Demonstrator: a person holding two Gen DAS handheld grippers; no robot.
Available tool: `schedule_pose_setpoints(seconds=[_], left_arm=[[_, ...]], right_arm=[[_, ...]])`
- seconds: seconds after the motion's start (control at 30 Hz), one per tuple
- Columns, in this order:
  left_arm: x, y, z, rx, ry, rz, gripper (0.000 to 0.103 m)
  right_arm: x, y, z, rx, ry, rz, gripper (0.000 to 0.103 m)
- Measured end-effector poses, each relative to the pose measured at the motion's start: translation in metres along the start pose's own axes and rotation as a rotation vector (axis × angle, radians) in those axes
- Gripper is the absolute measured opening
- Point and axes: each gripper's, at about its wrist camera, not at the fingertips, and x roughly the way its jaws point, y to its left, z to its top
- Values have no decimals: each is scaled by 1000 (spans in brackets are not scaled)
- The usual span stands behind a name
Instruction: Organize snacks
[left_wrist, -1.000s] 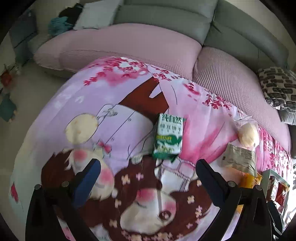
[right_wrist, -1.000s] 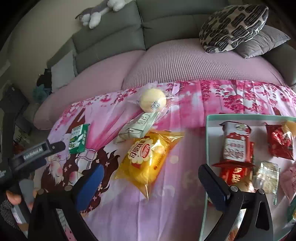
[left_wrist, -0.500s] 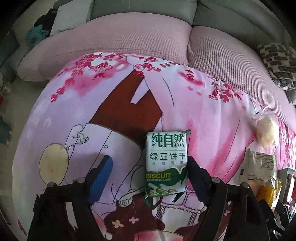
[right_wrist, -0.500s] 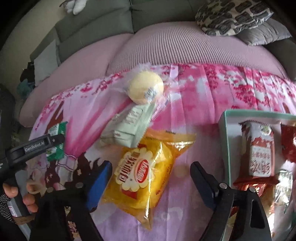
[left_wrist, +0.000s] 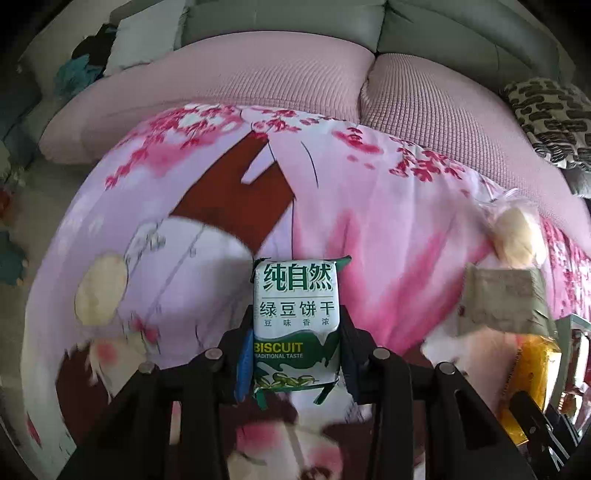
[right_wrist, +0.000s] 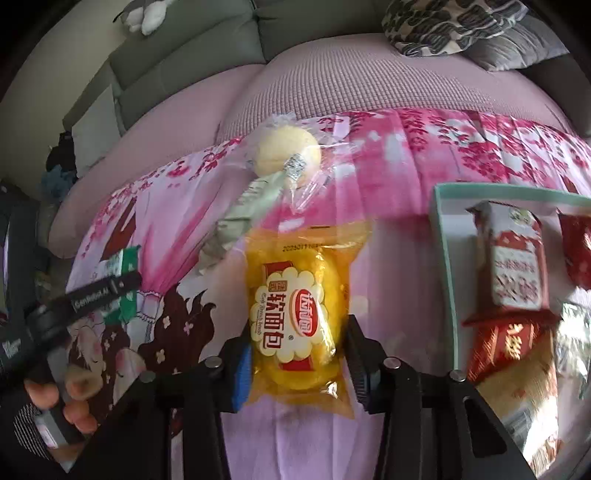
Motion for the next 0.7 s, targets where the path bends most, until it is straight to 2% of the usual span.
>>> schedule_pose_setpoints(seconds=[0.27,0.4,0.7], left_arm=[[-35,-10,-26,-94,-26,-42,41],[-57,-21,-35,-122,-62,-72,41],[-82,-53,-46,-142,-101,-113,41]], right_arm=[[-29,-17,-20,19,-10,31,42],[-54,-24,-27,28,-44,67,42],[-87,-44,-26,65,-101,103,42]])
